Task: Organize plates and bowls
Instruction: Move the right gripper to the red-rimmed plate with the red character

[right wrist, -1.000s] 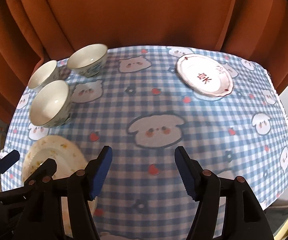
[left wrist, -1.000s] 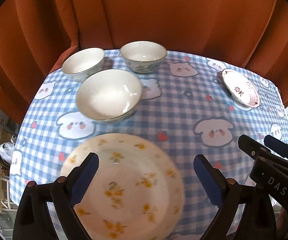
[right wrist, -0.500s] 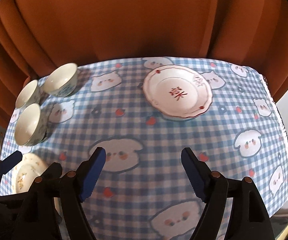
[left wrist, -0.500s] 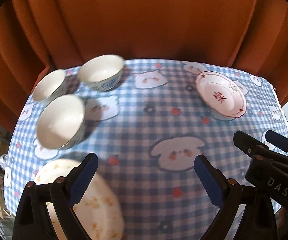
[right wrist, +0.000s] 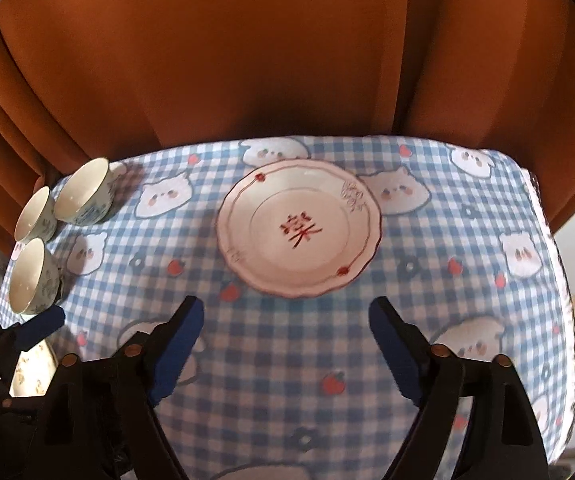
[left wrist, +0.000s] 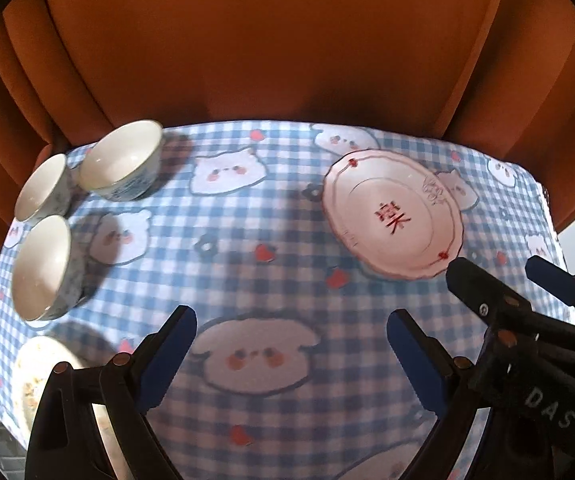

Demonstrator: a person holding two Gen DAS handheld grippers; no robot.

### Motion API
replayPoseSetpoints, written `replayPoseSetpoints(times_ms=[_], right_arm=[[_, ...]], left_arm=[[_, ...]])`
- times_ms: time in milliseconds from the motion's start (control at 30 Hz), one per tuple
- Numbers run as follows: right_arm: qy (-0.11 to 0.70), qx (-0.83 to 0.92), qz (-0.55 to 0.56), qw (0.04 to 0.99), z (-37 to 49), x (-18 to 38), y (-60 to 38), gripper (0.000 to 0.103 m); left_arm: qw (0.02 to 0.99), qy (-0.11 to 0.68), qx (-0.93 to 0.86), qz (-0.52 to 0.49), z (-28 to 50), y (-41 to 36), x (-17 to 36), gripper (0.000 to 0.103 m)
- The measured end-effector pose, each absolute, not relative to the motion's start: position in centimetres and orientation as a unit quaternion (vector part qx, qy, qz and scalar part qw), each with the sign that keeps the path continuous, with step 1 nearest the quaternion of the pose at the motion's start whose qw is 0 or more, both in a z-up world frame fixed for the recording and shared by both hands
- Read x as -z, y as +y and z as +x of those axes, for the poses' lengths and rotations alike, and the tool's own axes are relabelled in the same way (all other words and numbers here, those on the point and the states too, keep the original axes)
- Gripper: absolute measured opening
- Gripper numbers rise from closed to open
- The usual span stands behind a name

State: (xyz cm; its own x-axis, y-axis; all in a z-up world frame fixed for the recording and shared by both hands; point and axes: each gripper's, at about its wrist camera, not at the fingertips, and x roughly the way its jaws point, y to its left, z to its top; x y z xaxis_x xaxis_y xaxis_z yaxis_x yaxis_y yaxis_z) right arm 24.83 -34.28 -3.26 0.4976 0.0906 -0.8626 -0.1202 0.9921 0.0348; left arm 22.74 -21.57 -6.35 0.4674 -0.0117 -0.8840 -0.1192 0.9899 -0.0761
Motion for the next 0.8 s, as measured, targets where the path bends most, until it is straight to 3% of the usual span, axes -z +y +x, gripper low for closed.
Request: replayPoseSetpoints(times_ms=[100,800], right_arm=[[0.492,-0.070,-0.023,0.868,26.3,3.4,-35.5,0.098],[0.503,-0.081,0.011,0.860,36.9,10.2,-39.5,0.098]], left_arm=[[0.858,0.508,-0.048,-0.059,24.0,-22.5,6.6,0.097],[0.855,0.508,-0.087,-0.055,33.9,-25.6,13.0,0.093]])
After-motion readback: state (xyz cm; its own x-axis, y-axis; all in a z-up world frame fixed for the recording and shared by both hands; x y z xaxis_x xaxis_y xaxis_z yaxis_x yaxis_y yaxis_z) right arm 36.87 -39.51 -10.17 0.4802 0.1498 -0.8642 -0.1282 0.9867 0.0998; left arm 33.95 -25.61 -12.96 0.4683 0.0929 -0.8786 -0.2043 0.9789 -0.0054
